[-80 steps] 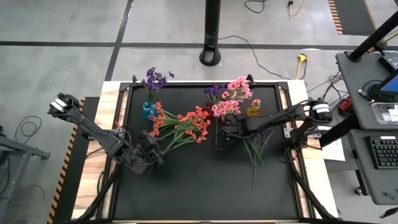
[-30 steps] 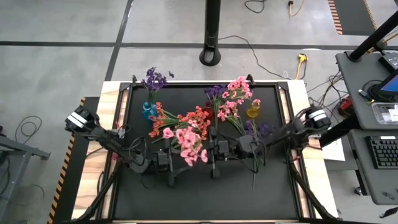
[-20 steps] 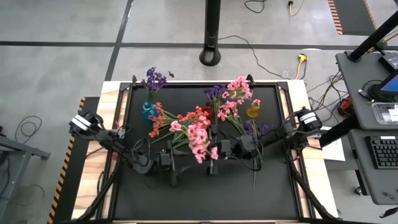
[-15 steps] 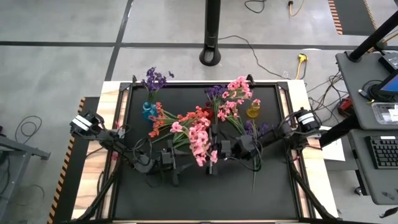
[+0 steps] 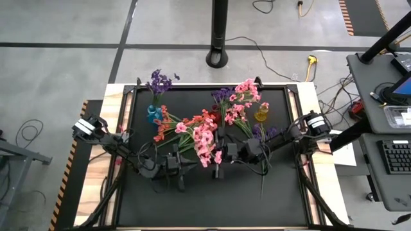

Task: Sort flowers into vase by color
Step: Put the bottom right pink flower into the red vase

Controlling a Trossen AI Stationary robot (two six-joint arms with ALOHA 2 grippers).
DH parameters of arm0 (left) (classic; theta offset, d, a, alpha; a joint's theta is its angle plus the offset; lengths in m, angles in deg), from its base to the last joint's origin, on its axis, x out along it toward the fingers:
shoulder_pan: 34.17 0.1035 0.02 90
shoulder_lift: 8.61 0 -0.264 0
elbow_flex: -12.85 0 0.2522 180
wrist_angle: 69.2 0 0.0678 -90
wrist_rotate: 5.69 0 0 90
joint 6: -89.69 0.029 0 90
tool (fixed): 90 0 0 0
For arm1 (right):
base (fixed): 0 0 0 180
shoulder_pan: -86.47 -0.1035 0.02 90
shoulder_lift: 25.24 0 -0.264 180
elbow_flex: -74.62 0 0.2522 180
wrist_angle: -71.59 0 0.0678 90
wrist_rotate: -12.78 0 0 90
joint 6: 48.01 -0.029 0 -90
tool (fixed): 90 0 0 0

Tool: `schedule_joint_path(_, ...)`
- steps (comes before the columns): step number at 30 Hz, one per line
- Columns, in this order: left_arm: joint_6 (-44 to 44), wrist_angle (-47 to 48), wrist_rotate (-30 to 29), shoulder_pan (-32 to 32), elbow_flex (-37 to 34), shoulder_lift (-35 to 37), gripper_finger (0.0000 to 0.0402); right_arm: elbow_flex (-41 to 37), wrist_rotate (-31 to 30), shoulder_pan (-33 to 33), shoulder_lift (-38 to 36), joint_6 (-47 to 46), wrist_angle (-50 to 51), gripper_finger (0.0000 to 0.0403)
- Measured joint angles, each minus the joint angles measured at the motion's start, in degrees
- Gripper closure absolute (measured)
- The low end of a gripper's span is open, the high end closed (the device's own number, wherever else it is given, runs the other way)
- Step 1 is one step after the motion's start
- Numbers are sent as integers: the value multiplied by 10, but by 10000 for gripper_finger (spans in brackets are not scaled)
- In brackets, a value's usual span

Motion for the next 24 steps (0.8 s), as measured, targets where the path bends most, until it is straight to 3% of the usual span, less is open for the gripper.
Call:
schedule_joint_path(8, 6, 20, -19, 0, -1, 4, 398, 0, -3, 0, -24, -25, 70, 383)
schedule_joint_path(19, 33, 21, -48, -2, -6, 18, 400, 0, -61, 0, -101, -69, 289, 253)
schedule_joint_path(24, 32, 47, -60, -2, -11, 26, 400, 0, -61, 0, -144, -117, 398, 223)
